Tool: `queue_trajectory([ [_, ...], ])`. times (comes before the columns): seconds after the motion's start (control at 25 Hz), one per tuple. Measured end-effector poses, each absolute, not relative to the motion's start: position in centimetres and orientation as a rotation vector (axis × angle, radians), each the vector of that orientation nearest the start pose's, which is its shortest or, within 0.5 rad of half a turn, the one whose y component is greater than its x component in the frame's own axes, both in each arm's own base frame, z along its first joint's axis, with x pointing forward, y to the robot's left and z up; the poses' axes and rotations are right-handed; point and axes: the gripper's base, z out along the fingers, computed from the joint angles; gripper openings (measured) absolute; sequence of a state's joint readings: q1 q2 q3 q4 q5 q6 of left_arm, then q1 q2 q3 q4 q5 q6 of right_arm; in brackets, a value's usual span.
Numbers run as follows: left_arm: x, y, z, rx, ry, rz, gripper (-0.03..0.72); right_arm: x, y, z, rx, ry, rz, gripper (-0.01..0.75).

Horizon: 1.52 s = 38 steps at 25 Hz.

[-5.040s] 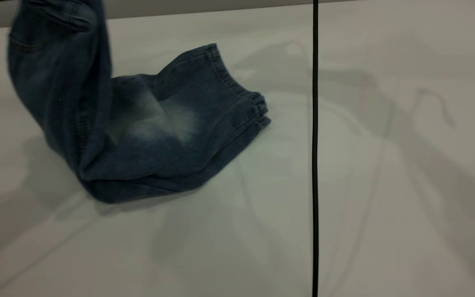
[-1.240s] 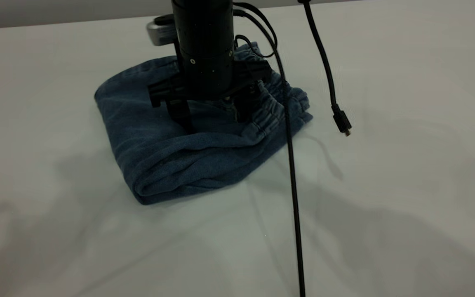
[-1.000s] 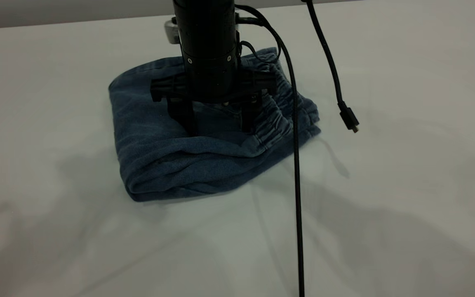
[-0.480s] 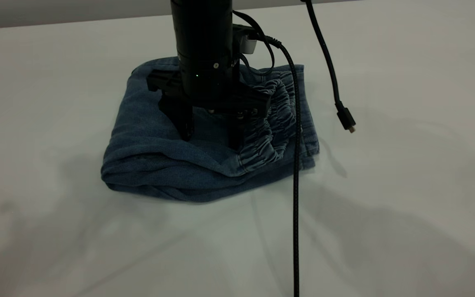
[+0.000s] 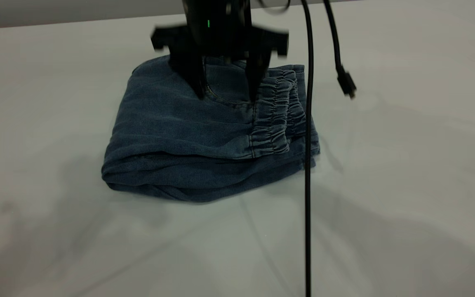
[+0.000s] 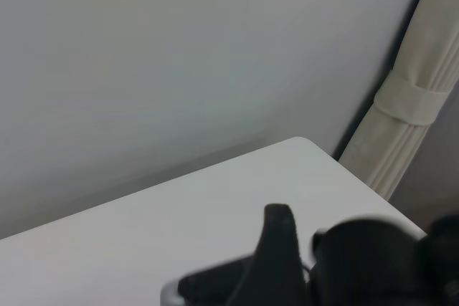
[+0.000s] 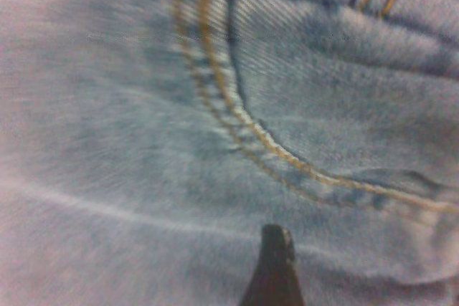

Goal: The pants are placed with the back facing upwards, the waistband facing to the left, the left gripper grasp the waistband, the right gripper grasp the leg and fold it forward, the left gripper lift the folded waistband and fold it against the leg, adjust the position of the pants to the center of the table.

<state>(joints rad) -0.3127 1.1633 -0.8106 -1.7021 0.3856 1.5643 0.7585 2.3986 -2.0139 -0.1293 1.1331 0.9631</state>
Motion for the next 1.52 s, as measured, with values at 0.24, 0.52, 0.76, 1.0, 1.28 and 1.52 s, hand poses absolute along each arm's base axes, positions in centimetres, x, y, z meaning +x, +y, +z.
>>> queue_trajectory([
  [0.24,23.1,-11.0,33.5,0.447,1.765,-0.654,0.561,36.5,32.6,22.0,-0.086,2.819,0.102,0.515],
  [0.52,21.7,-10.1,34.8,0.538,1.707,-0.499,0.561,34.8,31.3,31.0,-0.662,2.596,0.137,0.515],
  [0.76,19.3,-8.9,36.8,0.532,1.651,-0.422,0.561,31.6,30.0,37.5,-0.978,2.381,0.284,0.515],
  [1.0,16.0,-8.3,37.5,0.629,1.683,-0.428,0.561,27.2,26.4,43.3,-1.111,2.191,0.327,0.515],
  [1.28,11.7,-6.1,36.2,0.621,1.991,-0.363,0.561,20.6,20.1,46.2,-1.111,2.135,0.33,0.515],
  [1.52,8.3,-3.4,35.1,0.45,2.214,-0.229,0.561,15.1,15.4,45.4,-1.091,2.153,0.388,0.515],
])
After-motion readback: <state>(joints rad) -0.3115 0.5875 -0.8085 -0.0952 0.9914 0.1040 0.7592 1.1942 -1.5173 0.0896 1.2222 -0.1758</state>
